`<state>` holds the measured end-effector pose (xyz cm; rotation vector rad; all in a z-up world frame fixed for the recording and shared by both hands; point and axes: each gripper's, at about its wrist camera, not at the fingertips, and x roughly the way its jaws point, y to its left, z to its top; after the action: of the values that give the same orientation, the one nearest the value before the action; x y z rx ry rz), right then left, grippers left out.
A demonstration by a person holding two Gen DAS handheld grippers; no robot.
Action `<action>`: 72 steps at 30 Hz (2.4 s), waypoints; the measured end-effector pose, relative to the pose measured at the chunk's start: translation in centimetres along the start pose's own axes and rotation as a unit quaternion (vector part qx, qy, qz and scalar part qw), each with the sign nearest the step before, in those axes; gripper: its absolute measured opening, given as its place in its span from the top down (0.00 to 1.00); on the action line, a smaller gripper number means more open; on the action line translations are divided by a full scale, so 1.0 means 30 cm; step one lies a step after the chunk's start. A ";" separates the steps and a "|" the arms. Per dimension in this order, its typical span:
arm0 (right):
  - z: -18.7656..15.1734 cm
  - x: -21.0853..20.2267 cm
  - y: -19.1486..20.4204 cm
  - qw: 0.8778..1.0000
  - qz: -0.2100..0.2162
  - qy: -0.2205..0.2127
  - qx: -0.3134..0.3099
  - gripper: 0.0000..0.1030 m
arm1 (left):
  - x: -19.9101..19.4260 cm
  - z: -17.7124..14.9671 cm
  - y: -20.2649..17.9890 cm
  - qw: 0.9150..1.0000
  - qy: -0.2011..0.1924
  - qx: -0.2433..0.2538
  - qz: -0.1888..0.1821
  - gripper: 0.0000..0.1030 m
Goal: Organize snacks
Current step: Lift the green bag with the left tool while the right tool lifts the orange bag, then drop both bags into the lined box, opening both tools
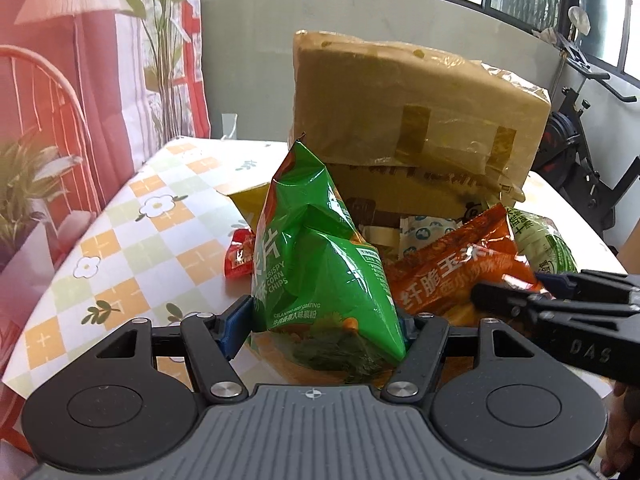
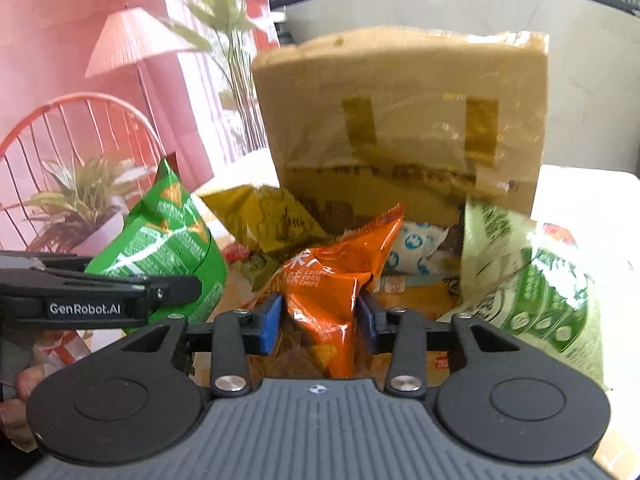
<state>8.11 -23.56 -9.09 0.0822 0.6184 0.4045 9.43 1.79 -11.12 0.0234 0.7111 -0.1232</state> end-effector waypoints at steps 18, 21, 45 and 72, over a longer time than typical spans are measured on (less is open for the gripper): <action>0.141 -0.169 -0.057 0.993 -0.014 -0.113 -0.021 0.65 | -0.110 0.137 -0.040 0.996 -0.071 0.049 -0.029 0.33; 0.206 -0.202 -0.065 0.990 -0.014 -0.140 -0.030 0.65 | -0.117 0.192 -0.036 0.995 -0.083 0.048 -0.038 0.33; 0.713 0.126 -0.187 0.960 -0.130 -0.205 -0.142 0.65 | 0.100 0.838 -0.193 0.980 -0.176 0.070 -0.062 0.33; 0.671 0.195 -0.353 0.989 -0.096 -0.098 -0.049 0.17 | 0.326 0.804 -0.143 0.991 -0.085 0.078 -0.073 0.15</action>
<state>27.72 -30.10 2.06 -0.0319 0.4063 0.2353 31.91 -5.02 0.86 0.1083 0.5309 -0.3179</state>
